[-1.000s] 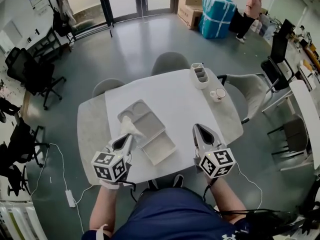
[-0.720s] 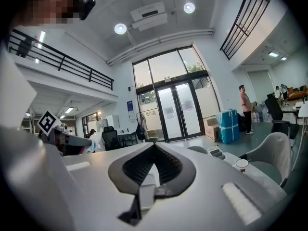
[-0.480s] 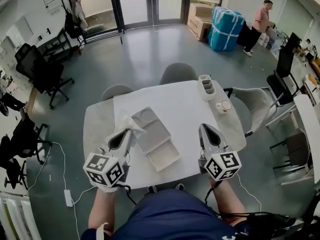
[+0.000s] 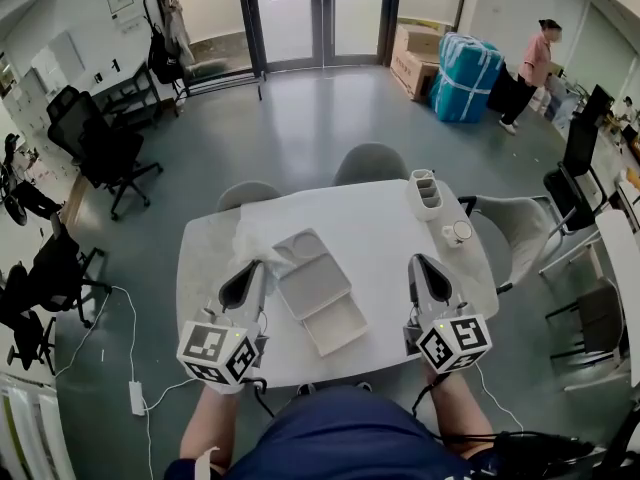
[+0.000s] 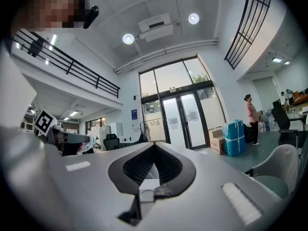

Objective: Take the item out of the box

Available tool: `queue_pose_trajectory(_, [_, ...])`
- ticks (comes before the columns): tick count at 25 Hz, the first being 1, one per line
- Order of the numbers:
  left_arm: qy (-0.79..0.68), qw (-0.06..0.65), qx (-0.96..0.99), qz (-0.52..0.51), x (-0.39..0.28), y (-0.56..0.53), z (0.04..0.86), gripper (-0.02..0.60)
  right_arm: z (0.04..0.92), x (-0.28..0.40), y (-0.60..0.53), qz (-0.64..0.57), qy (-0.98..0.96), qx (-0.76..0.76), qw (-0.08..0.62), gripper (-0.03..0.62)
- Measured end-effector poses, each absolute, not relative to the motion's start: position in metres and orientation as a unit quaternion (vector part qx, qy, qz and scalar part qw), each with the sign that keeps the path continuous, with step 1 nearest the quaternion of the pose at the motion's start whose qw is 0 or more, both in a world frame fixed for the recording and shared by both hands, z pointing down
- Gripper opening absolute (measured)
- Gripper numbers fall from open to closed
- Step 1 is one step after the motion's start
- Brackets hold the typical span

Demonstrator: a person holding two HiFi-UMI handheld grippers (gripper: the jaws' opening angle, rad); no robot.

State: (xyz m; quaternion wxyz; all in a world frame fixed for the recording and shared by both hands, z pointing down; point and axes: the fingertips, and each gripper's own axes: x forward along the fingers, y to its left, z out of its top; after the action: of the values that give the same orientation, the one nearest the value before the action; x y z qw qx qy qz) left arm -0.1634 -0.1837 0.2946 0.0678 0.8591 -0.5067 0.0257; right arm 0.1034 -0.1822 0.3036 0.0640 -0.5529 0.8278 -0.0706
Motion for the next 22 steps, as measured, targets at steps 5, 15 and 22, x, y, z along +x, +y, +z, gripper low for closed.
queue_pose_trajectory(5, [-0.528, 0.02, 0.849, 0.01, -0.168, -0.182, 0.276, 0.005, 0.293, 0.103, -0.181, -0.049, 0.827, -0.555, 0.067, 0.002])
queue_pose_trajectory(15, [-0.55, -0.011, 0.835, -0.012, -0.171, -0.179, 0.261, 0.005, 0.271, 0.103, -0.175, -0.008, 0.824, -0.562, 0.071, 0.002])
queue_pose_trajectory(22, [-0.557, -0.022, 0.83, -0.01, -0.174, -0.175, 0.26, 0.005, 0.267, 0.098, -0.17, -0.003, 0.826, -0.558, 0.079, 0.002])
